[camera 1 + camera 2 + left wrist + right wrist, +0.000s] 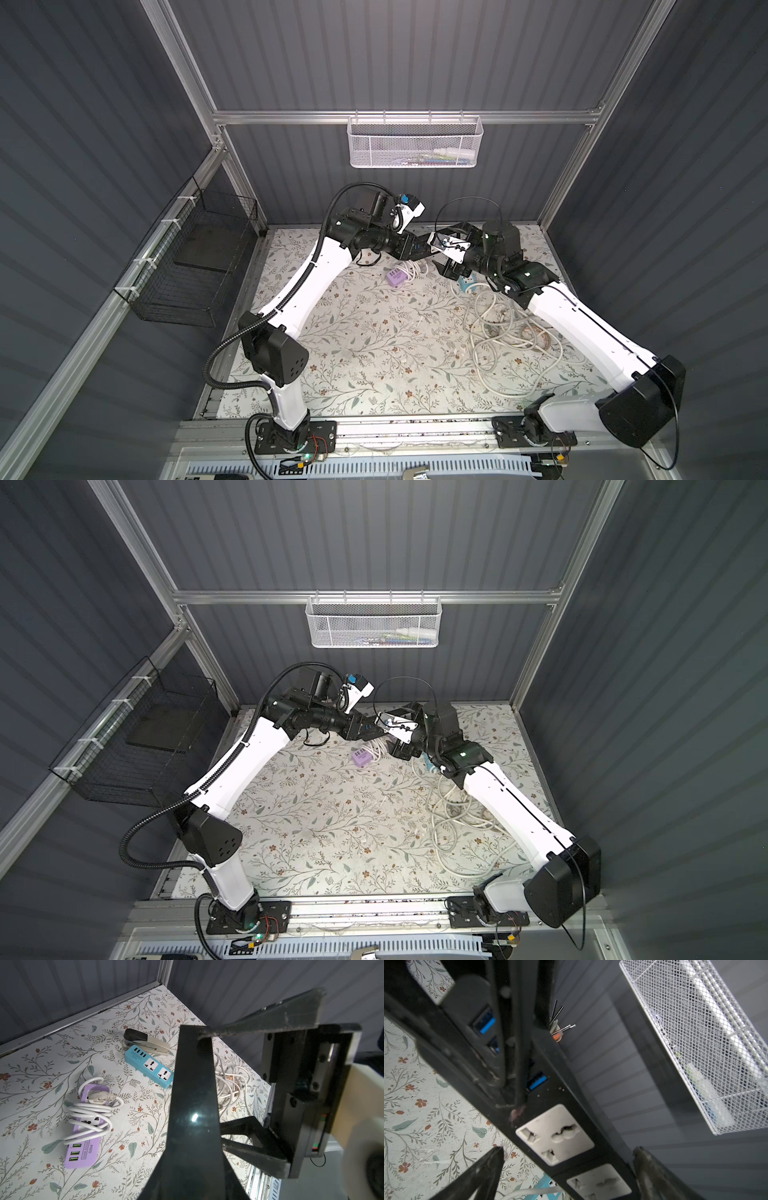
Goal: Unwrap the cord wrapped around the power strip
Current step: Place the power strip at the center of the board.
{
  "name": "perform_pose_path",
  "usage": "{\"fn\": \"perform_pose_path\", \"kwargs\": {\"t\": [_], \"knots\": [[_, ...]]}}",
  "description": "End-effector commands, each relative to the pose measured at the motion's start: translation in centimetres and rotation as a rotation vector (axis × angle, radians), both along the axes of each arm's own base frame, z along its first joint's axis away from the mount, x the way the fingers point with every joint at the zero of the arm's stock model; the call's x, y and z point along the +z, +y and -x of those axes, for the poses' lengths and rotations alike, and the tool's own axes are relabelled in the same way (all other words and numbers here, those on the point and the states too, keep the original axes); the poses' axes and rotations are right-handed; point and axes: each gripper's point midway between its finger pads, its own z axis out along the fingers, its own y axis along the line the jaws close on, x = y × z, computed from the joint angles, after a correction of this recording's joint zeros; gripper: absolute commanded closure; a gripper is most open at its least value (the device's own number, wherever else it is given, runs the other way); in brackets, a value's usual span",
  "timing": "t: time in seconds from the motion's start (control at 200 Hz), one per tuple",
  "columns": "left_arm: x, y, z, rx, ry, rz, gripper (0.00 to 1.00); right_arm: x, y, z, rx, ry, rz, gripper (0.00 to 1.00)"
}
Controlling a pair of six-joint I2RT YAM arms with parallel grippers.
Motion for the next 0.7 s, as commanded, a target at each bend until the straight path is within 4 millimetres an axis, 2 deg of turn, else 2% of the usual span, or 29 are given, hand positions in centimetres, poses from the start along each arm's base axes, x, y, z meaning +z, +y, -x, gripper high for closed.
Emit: {"fn": "perform_pose_path", "kwargs": {"t": [0.0,0.29,0.535,0.695], "knots": [[2.2,-0.4,0.6,-0.048,-0.028,0.060,1.00,1.1,0.3,-0.8,-0.008,-0.032,-0.010,0.05],[2.6,-0.5,0.9,-0.060,-0.028,0.076,1.00,1.8,0.6,-1.5,-0.009,-0.052,-0.039,0.15],[3.1,0.0,0.5,-0.041,-0.034,0.089,1.00,1.4,0.0,-1.6,-0.044,-0.028,-0.055,0.42],[3.2,0.0,0.4,-0.040,-0.029,0.100,1.00,1.6,-0.4,-1.5,-0.058,-0.039,-0.081,0.55]]}}
